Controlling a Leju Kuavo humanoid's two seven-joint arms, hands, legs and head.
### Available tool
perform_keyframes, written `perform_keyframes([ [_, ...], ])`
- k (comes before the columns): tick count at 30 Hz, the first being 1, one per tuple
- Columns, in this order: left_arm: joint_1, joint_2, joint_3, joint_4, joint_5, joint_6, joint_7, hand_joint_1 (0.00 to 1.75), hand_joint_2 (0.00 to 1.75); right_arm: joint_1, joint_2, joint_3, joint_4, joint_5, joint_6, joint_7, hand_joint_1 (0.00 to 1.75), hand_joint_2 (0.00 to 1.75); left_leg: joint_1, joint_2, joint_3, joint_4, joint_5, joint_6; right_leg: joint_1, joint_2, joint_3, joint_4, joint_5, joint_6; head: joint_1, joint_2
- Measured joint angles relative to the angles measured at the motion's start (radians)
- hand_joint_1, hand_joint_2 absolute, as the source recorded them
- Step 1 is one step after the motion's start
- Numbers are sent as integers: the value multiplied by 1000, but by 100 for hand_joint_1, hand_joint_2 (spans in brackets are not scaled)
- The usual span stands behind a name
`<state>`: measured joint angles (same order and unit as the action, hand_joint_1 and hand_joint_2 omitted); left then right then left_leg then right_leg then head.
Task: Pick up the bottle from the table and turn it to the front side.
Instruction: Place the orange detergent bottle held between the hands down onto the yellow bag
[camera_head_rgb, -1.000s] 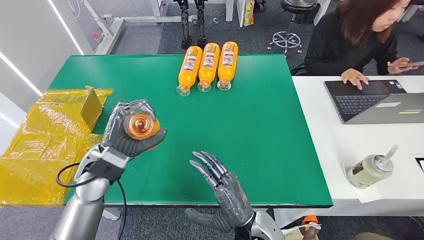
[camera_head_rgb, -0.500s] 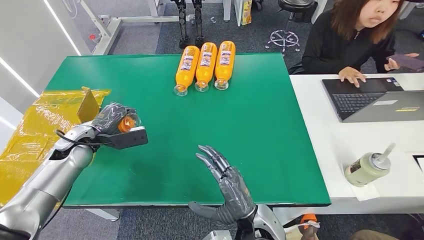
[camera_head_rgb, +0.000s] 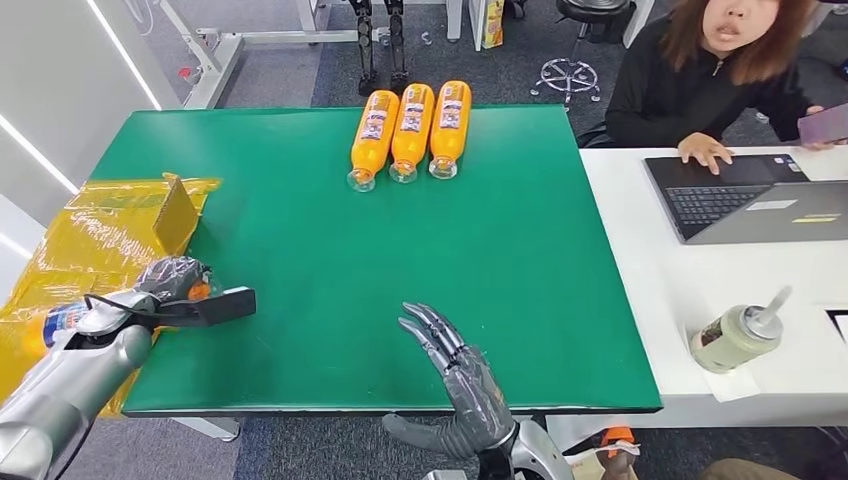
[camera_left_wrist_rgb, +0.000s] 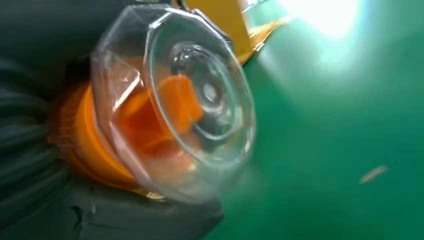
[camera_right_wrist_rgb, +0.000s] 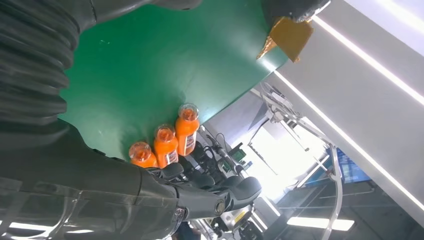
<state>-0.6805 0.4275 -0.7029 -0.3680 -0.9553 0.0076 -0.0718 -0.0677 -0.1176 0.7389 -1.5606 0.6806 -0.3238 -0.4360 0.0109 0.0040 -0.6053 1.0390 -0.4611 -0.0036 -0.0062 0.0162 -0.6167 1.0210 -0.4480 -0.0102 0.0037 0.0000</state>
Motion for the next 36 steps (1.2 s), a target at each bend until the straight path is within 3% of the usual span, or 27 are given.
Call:
perform_keyframes([
  [1, 7, 2, 0, 6, 3, 7, 4, 0, 175, 0, -1, 0, 1, -3, 1, -2, 0, 175, 0, 0, 0, 0, 0, 0, 0, 0, 0, 0, 0, 0, 0, 0],
  [13, 10, 5, 5, 24, 11, 4, -15, 0, 175, -17, -6, 0, 29, -31, 7, -4, 0, 175, 0, -2, 1, 0, 1, -2, 0, -2, 2, 1, 1, -1, 0, 0],
  [20, 1, 9, 12, 23, 8, -1, -108, 0, 175, -26, -6, 0, 42, -31, 7, -4, 0, 175, 0, -2, 1, 0, 2, -3, 0, -2, 1, 2, 1, -1, 0, 0],
  [29, -14, 10, 62, -124, 200, -194, -327, 0, 175, -30, 3, -6, 62, -30, 7, -4, 0, 175, 0, -2, 1, 0, 2, -3, 0, -2, 1, 2, 1, -1, 0, 0],
  [32, -9, 6, 69, -212, 305, -266, -367, 0, 175, -30, 10, -10, 69, -29, 7, -4, 0, 175, 0, -2, 1, 0, 2, -3, 0, -2, 1, 2, 1, -1, 0, 0],
  [36, 10, -17, 69, -329, 409, -282, -380, 0, 175, -31, 17, -21, 73, -30, 7, -4, 0, 175, 0, -3, 1, 0, 2, -3, 0, -3, 1, 1, 1, -1, 0, 0],
])
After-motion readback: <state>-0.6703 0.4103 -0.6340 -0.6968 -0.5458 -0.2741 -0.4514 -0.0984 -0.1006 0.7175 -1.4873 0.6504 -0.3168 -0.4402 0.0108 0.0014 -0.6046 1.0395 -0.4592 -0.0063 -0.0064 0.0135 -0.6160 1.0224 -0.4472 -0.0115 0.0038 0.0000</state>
